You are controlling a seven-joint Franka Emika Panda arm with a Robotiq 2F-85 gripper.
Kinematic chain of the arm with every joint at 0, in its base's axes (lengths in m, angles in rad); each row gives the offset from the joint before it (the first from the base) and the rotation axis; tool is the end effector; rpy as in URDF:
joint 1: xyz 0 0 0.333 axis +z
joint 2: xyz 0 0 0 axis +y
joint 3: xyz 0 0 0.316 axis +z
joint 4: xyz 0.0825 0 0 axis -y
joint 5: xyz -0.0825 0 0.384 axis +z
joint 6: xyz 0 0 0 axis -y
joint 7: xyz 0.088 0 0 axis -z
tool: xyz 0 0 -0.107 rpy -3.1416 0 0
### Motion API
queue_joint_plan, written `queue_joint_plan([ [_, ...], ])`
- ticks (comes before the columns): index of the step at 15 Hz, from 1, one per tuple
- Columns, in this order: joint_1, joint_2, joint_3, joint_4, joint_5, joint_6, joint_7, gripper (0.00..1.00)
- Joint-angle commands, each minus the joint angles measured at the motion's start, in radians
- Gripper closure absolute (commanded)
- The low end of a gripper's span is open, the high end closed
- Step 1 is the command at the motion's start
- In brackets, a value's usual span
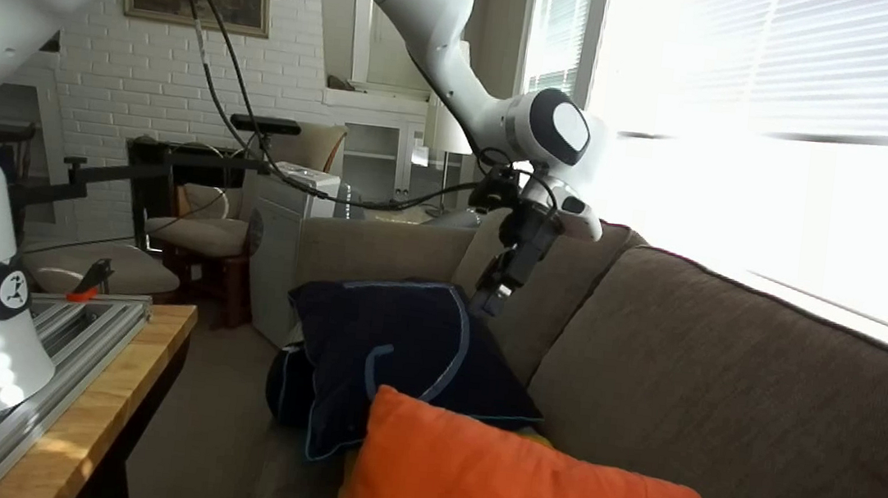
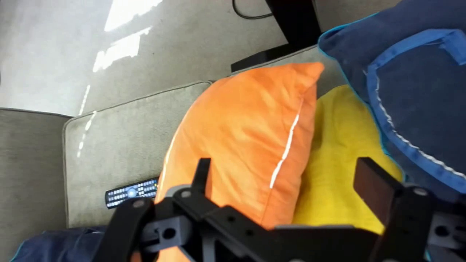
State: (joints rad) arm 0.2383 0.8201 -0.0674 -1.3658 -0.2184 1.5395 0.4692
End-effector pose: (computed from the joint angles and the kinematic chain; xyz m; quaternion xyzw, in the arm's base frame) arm 0.6497 0.0956 0.1998 0.9341 -0.1064 -0.2573 0.2232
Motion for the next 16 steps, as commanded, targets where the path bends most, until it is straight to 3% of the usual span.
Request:
queue_joint_plan([
  [1,0.012,0.062,-0.035,0.029,-0.077,0.017,0.030,0.00],
  [4,0.012,0.079,-0.054,0.015,-0.106,0.140,0.083,0.00],
  [9,0.000,0.089,-0.061,-0.011,-0.097,0.455,0.093,0.00],
  [16,-0.005,0.092,-0.078,-0.122,-0.067,0.542,0.104,0.00],
])
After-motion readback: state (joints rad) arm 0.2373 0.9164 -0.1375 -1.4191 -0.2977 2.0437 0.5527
